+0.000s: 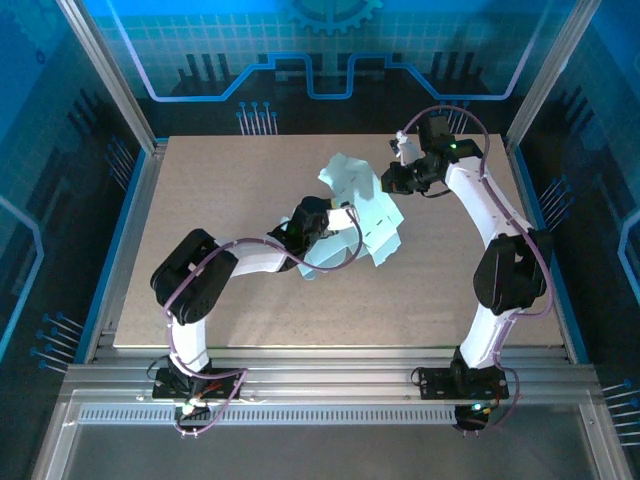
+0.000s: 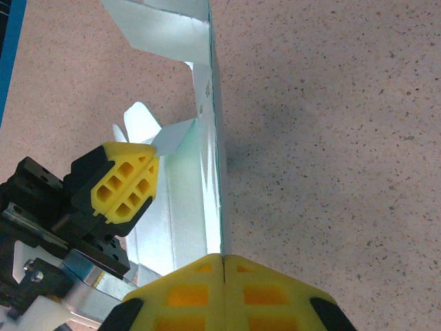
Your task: Fold the paper box
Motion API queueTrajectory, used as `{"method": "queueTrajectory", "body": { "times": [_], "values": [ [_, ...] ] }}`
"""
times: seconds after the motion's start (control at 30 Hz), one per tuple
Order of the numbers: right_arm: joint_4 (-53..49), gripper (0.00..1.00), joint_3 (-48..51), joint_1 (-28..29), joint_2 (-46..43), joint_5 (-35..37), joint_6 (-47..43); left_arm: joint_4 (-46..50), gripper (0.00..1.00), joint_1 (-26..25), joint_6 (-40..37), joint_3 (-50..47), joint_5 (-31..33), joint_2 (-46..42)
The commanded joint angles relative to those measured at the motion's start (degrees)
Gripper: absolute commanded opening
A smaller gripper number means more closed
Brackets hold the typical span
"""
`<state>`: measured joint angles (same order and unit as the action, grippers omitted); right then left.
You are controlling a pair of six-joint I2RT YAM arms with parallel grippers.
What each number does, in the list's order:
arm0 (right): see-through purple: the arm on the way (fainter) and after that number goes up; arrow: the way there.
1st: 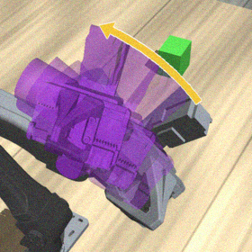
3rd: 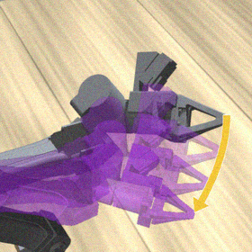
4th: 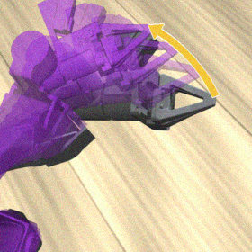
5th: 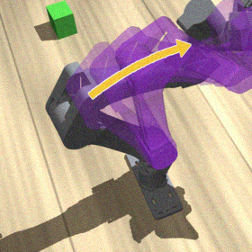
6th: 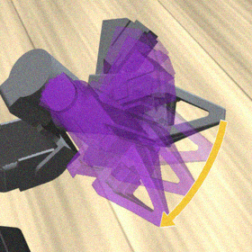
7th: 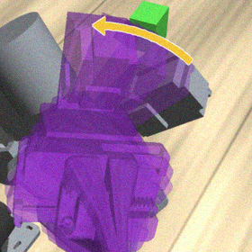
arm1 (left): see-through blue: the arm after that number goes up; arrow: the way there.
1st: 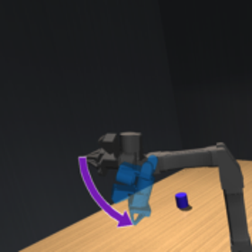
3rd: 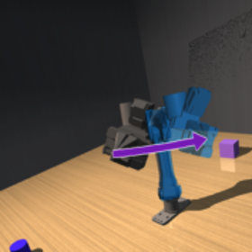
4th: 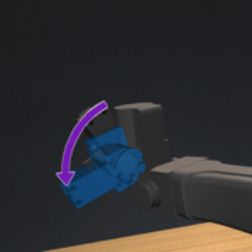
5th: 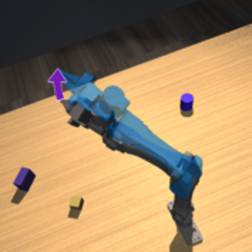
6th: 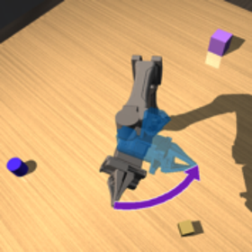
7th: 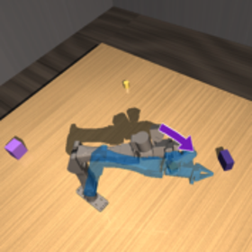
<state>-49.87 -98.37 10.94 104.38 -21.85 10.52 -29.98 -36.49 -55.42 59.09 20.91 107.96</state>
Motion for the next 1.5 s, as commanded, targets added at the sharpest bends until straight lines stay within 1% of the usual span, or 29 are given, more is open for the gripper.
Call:
{"method": "queueTrajectory", "body": {
  "times": [0.0, 0.07, 0.13, 0.17, 0.2, 0.23, 0.27, 0.3, 0.33, 0.37, 0.43, 0.57, 0.63, 0.77, 0.83, 0.9, 1.0, 1.07, 1.13, 1.17, 1.23, 1.3, 1.43, 1.47],
  "values": [
    [-0.5, 0.00, -1.8, 0.5, -0.2, -0.8, 0.6, 7.0, 0.00, 1.9, 9.1, 3.0, -5.3, -3.2],
    [-0.7, 0.00, -1.9, 0.5, -0.3, -0.8, 0.4, 14.7, 0.04, 4.3, 16.1, 5.3, -13.2, -4.5],
    [-0.7, 0.00, -1.8, 0.5, -0.3, -1.0, 0.2, 17.4, 0.07, 6.2, 20.7, 6.3, -18.6, -5.1],
    [-0.7, 0.00, -1.7, 0.5, -0.5, -1.0, 0.1, 17.9, 0.14, 7.1, 22.1, 6.5, -20.9, -5.3],
    [-0.6, 0.00, -1.6, 0.6, -0.6, -1.0, 0.1, 18.4, 0.23, 7.9, 23.8, 6.7, -22.6, -5.3],
    [-0.6, 0.00, -1.5, 0.5, -0.6, -1.0, -0.1, 19.5, 0.30, 8.9, 25.6, 7.2, -25.7, -5.3],
    [-0.6, 0.00, -1.5, 0.5, -0.7, -0.7, -0.4, 20.3, 0.40, 9.9, 27.8, 7.6, -28.6, -5.2],
    [-0.6, 0.00, -1.3, 0.5, -0.7, -0.4, -0.7, 20.2, 0.46, 11.0, 30.1, 7.7, -31.4, -5.4],
    [-0.7, 0.00, -1.3, 0.6, -0.7, -0.1, -1.3, 19.7, 0.49, 12.3, 33.0, 7.4, -35.3, -5.8],
    [-0.8, 0.00, -1.2, 0.6, -0.7, 0.6, -2.1, 18.4, 0.55, 13.5, 35.8, 6.9, -38.5, -6.3],
    [-0.5, 0.00, -0.7, 0.7, -0.8, 1.8, -4.1, 15.9, 0.62, 15.4, 39.7, 6.0, -43.0, -7.3],
    [0.9, 0.00, 0.6, 0.8, -1.2, 3.8, -7.6, 12.7, 0.75, 18.1, 46.1, 5.0, -47.7, -9.4],
    [1.5, 0.00, 0.9, 0.8, -1.1, 4.0, -9.1, 10.7, 0.78, 19.6, 50.5, 4.7, -50.1, -10.0],
    [3.6, 0.00, 2.6, 1.3, -1.9, 4.8, -13.1, 3.4, 0.77, 23.4, 60.3, 3.0, -55.1, -10.1],
    [6.1, 0.00, 4.7, 1.5, -2.9, 5.8, -14.7, 0.8, 0.77, 24.6, 63.1, 2.4, -55.3, -9.7],
    [8.5, 0.00, 6.9, 1.7, -3.9, 6.3, -16.5, 0.4, 0.77, 25.7, 65.4, 3.3, -55.8, -8.4],
    [10.0, 0.00, 8.5, 2.2, -4.3, 9.0, -18.3, -1.2, 0.77, 27.0, 68.5, 4.0, -56.6, -6.5],
    [10.5, 0.00, 9.2, 2.9, -4.2, 11.8, -19.5, -1.3, 0.77, 27.1, 68.7, 4.4, -56.0, -5.8],
    [11.1, 0.00, 10.0, 3.7, -3.9, 14.4, -20.6, 1.6, 0.76, 26.5, 65.4, 5.4, -56.5, -5.4],
    [11.6, 0.00, 10.5, 4.1, -3.9, 15.3, -21.0, 3.8, 0.76, 25.7, 62.6, 5.6, -56.5, -5.6],
    [12.7, 0.00, 11.7, 4.9, -3.8, 16.8, -21.8, 9.2, 0.77, 23.6, 52.0, 5.7, -54.7, -6.3],
    [13.2, 0.00, 12.7, 5.6, -3.8, 17.6, -22.7, 13.7, 0.76, 21.9, 45.4, 6.4, -53.2, -6.5],
    [13.6, 0.00, 14.0, 7.8, -3.6, 20.4, -26.2, 23.5, 0.68, 18.8, 35.8, 11.3, -51.2, -5.0],
    [13.6, 0.00, 14.1, 8.4, -3.3, 21.3, -26.8, 25.1, 0.66, 18.3, 34.7, 12.3, -50.7, -4.3]
  ]
}}
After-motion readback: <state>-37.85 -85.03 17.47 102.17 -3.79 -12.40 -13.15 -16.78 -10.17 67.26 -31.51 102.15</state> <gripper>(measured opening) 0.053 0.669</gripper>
